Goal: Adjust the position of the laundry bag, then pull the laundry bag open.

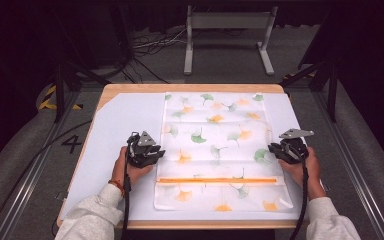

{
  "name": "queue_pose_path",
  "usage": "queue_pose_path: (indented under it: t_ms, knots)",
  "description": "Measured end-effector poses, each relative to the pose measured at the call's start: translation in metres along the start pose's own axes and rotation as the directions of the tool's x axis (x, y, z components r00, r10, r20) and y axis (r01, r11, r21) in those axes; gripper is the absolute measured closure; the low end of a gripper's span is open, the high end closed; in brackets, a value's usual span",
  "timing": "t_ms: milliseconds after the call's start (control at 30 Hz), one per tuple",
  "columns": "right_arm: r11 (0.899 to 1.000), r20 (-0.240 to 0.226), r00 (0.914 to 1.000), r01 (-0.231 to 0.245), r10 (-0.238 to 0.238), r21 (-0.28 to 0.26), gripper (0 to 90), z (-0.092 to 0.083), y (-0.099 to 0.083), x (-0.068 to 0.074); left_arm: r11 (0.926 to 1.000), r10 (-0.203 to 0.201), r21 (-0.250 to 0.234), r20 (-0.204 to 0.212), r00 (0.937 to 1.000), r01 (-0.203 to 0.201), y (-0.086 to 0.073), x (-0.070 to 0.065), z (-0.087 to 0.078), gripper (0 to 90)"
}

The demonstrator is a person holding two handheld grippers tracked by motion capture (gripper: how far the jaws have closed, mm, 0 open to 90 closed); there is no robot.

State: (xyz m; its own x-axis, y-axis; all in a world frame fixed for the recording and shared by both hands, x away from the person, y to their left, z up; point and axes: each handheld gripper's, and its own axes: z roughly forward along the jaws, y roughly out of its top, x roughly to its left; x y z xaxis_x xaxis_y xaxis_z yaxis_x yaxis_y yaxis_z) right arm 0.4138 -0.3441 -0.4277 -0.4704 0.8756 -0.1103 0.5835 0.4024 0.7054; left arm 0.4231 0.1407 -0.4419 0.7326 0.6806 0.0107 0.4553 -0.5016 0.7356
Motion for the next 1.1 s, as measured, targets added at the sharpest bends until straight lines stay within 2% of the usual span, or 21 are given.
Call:
queue_pose_path:
  t_ms: [67,200,300,433,533,767,867,933,1100]
  knots:
    - [1.0,0.001,1.0,-0.003,0.003,-0.009,78.3,-0.002,0.0,0.0,0.9998,0.011,-0.019,0.006,0.9999,-0.011,0.001,0.0,-0.003,66.6]
    - [0.999,0.007,1.0,0.003,-0.002,-0.035,72.0,-0.011,0.0,0.0,0.9976,0.023,-0.065,-0.025,0.9994,-0.025,0.002,-0.001,-0.012,56.0]
    - [0.999,0.012,0.9998,0.018,-0.018,-0.048,68.4,-0.017,0.0,0.002,0.9964,0.022,-0.081,-0.044,0.9988,-0.026,0.001,-0.001,-0.018,47.0]
    - [0.996,-0.019,0.999,0.039,-0.041,-0.085,61.4,-0.023,0.001,0.006,0.9926,0.033,-0.115,-0.052,0.9981,-0.039,-0.001,-0.001,-0.027,41.1]
    - [0.993,-0.031,0.9975,0.06,-0.063,-0.101,59.9,-0.028,0.002,0.011,0.9893,0.047,-0.136,-0.041,0.998,-0.052,-0.003,-0.001,-0.034,39.5]
    - [0.989,-0.041,0.9937,0.099,-0.104,-0.111,56.6,-0.032,0.005,0.021,0.9864,0.045,-0.156,-0.057,0.9974,-0.053,-0.008,0.0,-0.049,37.2]
    - [0.987,-0.048,0.9924,0.107,-0.114,-0.117,55.7,-0.035,0.006,0.024,0.9844,0.057,-0.163,-0.066,0.9962,-0.067,-0.01,-0.002,-0.056,36.3]
    - [0.987,-0.059,0.9919,0.104,-0.112,-0.124,55.4,-0.036,0.007,0.025,0.9831,0.052,-0.172,-0.069,0.9962,-0.064,-0.013,-0.004,-0.061,36.2]
    - [0.982,-0.095,0.9866,0.118,-0.133,-0.145,55.3,-0.044,0.014,0.033,0.982,0.079,-0.166,-0.074,0.9941,-0.091,-0.027,-0.009,-0.075,36.0]
